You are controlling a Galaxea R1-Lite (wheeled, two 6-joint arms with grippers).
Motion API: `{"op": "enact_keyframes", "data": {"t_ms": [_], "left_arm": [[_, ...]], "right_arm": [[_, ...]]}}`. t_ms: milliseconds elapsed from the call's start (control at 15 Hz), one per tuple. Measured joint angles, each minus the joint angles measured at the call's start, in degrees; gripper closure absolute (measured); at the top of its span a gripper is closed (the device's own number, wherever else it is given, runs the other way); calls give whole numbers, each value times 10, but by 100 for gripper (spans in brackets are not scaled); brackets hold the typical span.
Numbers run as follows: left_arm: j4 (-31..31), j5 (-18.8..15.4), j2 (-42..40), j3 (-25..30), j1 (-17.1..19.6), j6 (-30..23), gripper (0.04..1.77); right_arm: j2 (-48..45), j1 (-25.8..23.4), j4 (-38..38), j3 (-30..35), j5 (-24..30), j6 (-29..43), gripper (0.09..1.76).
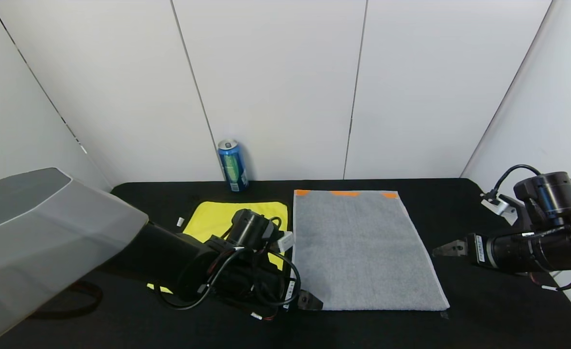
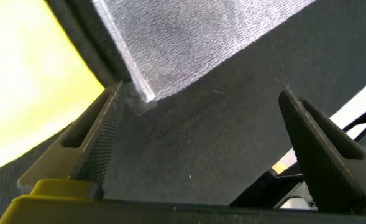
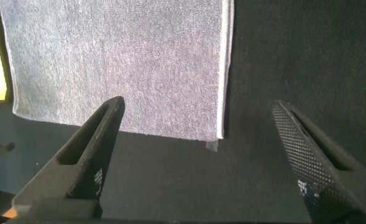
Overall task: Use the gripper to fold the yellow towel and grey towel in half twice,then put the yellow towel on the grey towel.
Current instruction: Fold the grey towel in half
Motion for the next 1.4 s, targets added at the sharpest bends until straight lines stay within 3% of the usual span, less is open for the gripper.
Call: {"op": "enact_keyframes", "data": {"t_ms": [1133,1200,1400], "left_arm": [[-17,-3,33,-17,-16,-1,9],[-18,-4,33,-17,-16,0,18],[-18,-4,33,-17,-16,0,67]], "right_arm": [[0,-6,-24,20,0,12,14],[0,-6,-24,20,0,12,14],[0,-7,-24,20,0,12,14]]}}
